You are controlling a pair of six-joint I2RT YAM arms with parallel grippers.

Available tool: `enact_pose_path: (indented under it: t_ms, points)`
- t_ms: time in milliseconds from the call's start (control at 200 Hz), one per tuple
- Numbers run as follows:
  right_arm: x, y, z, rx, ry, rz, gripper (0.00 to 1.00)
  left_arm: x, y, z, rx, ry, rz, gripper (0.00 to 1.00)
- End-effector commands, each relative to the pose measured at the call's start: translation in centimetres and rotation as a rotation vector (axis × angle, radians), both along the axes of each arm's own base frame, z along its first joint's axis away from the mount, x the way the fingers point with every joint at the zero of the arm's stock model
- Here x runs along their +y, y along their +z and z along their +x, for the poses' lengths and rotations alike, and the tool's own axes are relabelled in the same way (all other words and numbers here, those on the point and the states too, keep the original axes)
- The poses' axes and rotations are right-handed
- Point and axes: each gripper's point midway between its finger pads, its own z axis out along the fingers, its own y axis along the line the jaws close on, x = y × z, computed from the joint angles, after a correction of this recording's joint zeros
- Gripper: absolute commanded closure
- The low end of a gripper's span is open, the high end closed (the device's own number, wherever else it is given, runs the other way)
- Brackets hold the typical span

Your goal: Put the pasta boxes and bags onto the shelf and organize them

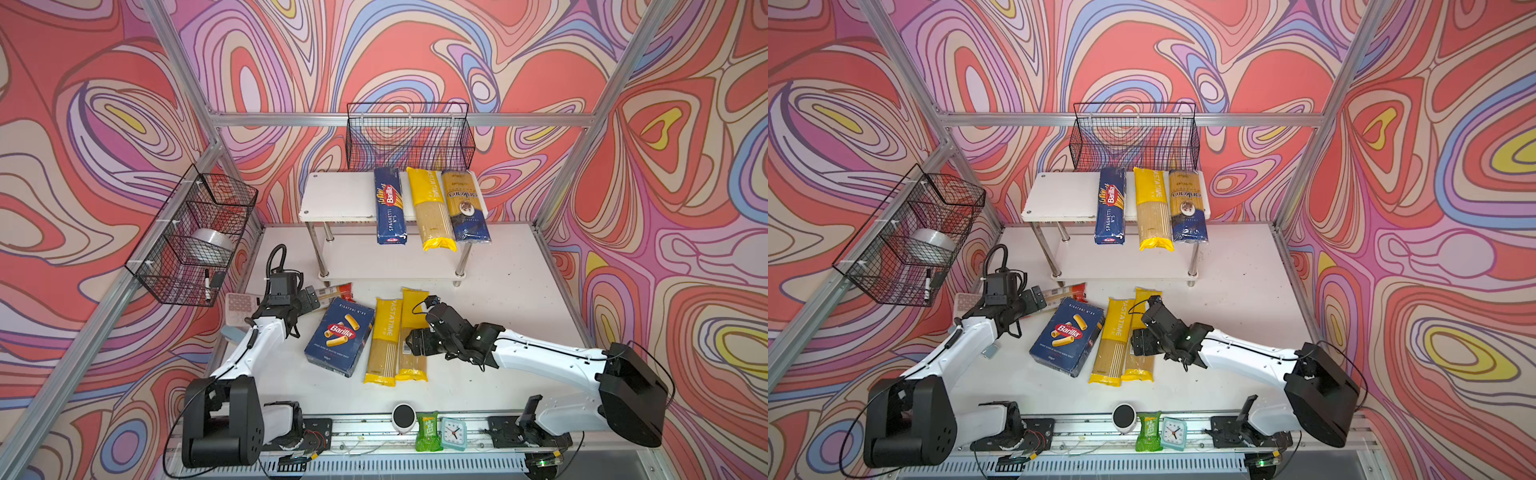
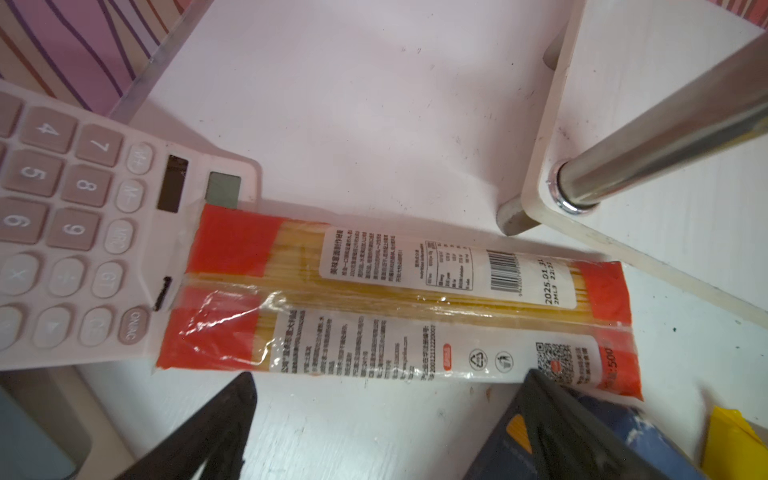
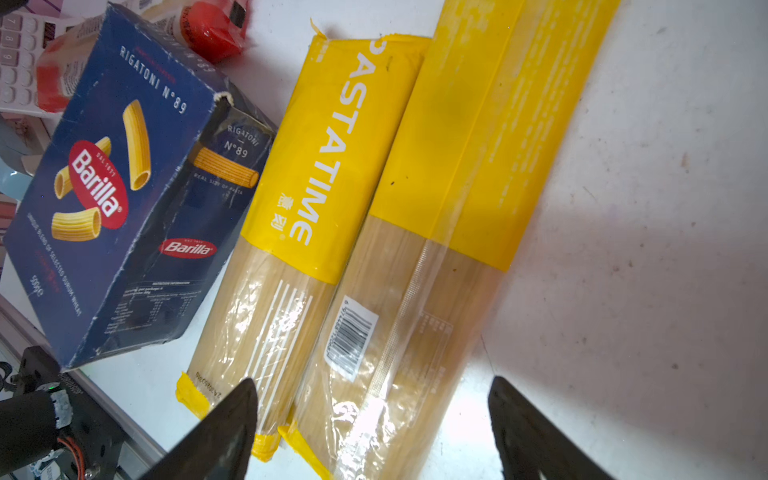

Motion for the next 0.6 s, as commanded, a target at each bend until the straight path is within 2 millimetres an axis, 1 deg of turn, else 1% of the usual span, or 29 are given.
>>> enact_pose_path:
  t_ms: [0, 85, 190, 270, 416, 596]
  points:
    - [-0.5, 0.5, 0.2, -0.016, -0.028, 0.002, 0.10, -0.3, 0.3, 2.3, -0.067, -0.028, -0.015, 0.00]
    - [-0.6, 0.8, 0.4, -0.024, -0.037, 0.005, 0.10, -0.5, 0.2, 3.1, -0.063, -0.043, -0.023, 0.00]
    - [-0.7, 1.2, 0.4, -0.031, -0.046, 0.010, 0.10, -1.2, 0.1, 3.8, -0.054, -0.069, -0.057, 0.00]
    - [-0.8, 1.4, 0.5, -0.031, -0.054, 0.016, 0.10, -1.8, -0.6, 4.2, -0.039, -0.078, -0.106, 0.00]
    - [-0.9, 1.4, 0.4, -0.027, -0.063, 0.028, 0.10, -2.9, -2.4, 5.0, 0.039, -0.102, -0.176, 0.00]
    - [-1.1, 1.4, 0.3, -0.030, -0.071, 0.029, 0.10, -3.3, -2.8, 5.1, 0.060, -0.111, -0.200, 0.00]
